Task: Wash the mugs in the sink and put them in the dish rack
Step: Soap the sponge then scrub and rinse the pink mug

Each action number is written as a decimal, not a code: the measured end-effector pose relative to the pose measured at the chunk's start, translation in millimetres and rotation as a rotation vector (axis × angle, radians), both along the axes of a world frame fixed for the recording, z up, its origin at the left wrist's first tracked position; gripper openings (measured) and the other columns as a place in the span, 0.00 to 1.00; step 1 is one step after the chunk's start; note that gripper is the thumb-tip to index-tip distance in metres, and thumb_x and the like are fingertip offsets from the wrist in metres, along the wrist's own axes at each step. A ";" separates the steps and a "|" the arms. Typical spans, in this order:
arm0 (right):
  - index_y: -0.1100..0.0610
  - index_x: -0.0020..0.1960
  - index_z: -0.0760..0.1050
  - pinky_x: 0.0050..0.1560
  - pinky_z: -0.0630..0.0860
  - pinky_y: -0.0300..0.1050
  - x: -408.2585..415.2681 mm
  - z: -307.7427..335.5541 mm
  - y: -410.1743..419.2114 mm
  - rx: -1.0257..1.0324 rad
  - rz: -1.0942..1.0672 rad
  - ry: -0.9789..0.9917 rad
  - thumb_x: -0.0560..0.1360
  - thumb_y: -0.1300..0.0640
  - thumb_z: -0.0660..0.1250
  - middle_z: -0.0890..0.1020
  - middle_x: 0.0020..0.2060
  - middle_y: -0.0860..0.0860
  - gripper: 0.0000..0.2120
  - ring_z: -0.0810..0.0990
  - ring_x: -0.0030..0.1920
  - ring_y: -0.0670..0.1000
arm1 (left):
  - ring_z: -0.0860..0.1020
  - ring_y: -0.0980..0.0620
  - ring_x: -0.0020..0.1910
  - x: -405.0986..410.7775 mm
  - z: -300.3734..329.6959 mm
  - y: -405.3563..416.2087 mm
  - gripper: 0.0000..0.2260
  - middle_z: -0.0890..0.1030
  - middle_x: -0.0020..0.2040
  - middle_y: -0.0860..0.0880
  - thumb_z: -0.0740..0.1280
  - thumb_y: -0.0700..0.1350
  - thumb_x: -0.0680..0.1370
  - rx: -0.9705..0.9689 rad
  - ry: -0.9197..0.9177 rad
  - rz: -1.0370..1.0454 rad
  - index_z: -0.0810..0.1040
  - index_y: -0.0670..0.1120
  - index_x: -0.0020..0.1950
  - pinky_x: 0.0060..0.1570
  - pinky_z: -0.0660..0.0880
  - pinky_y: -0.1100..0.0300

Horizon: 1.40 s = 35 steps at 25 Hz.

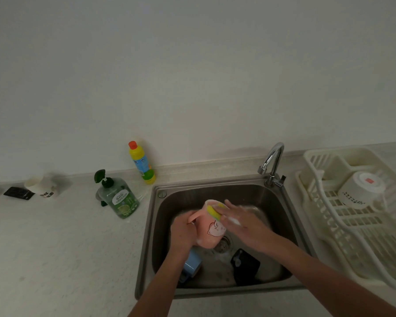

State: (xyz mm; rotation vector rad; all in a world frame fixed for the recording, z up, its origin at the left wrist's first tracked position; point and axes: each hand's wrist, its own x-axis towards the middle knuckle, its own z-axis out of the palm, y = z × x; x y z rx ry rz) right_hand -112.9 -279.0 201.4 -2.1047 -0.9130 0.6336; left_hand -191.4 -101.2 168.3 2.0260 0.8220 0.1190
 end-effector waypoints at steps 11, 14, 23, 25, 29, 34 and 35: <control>0.43 0.77 0.59 0.76 0.41 0.47 13.1 6.0 10.3 0.003 0.083 -0.036 0.84 0.46 0.55 0.58 0.74 0.35 0.22 0.48 0.77 0.39 | 0.81 0.52 0.52 6.9 1.7 -1.8 0.13 0.84 0.52 0.49 0.61 0.35 0.80 -0.027 -0.035 -0.017 0.82 0.46 0.58 0.54 0.80 0.53; 0.43 0.78 0.56 0.77 0.42 0.53 29.8 7.7 19.0 -0.055 0.021 -0.032 0.83 0.42 0.51 0.58 0.77 0.40 0.24 0.48 0.79 0.47 | 0.81 0.52 0.51 10.7 2.5 -9.0 0.13 0.84 0.50 0.50 0.61 0.36 0.80 -0.087 -0.051 -0.030 0.83 0.48 0.55 0.53 0.80 0.50; 0.42 0.77 0.58 0.76 0.47 0.47 29.7 5.5 8.2 -0.034 0.026 0.041 0.84 0.46 0.52 0.54 0.69 0.32 0.21 0.46 0.74 0.40 | 0.80 0.51 0.52 14.9 0.1 -10.6 0.14 0.83 0.52 0.49 0.60 0.36 0.80 -0.082 -0.002 -0.048 0.82 0.49 0.57 0.55 0.80 0.48; 0.41 0.77 0.58 0.76 0.41 0.50 41.4 -0.8 -0.4 -0.099 0.024 -0.007 0.84 0.44 0.50 0.56 0.75 0.38 0.21 0.44 0.78 0.46 | 0.81 0.50 0.51 16.5 -0.5 -7.8 0.15 0.84 0.49 0.49 0.59 0.35 0.80 -0.134 -0.005 -0.001 0.83 0.48 0.54 0.54 0.80 0.44; 0.37 0.74 0.61 0.76 0.40 0.47 28.5 -11.1 -11.2 -0.062 0.089 0.015 0.83 0.43 0.52 0.59 0.74 0.38 0.19 0.47 0.77 0.41 | 0.80 0.50 0.52 14.4 -5.7 -1.1 0.14 0.83 0.52 0.48 0.59 0.35 0.81 -0.145 0.001 0.025 0.82 0.46 0.57 0.56 0.80 0.46; 0.41 0.78 0.55 0.77 0.40 0.56 41.0 -4.1 2.6 -0.135 -0.001 0.041 0.83 0.42 0.49 0.56 0.77 0.40 0.23 0.47 0.79 0.48 | 0.80 0.51 0.53 17.3 -7.2 -7.3 0.17 0.83 0.53 0.49 0.59 0.34 0.80 -0.122 -0.016 -0.047 0.82 0.48 0.58 0.56 0.79 0.48; 0.40 0.77 0.56 0.77 0.41 0.56 43.5 -8.2 -5.0 -0.147 -0.007 0.049 0.83 0.40 0.49 0.57 0.77 0.41 0.23 0.47 0.79 0.50 | 0.80 0.51 0.53 17.5 -6.4 -3.1 0.16 0.83 0.53 0.48 0.58 0.34 0.80 -0.112 -0.014 -0.028 0.82 0.48 0.59 0.56 0.79 0.50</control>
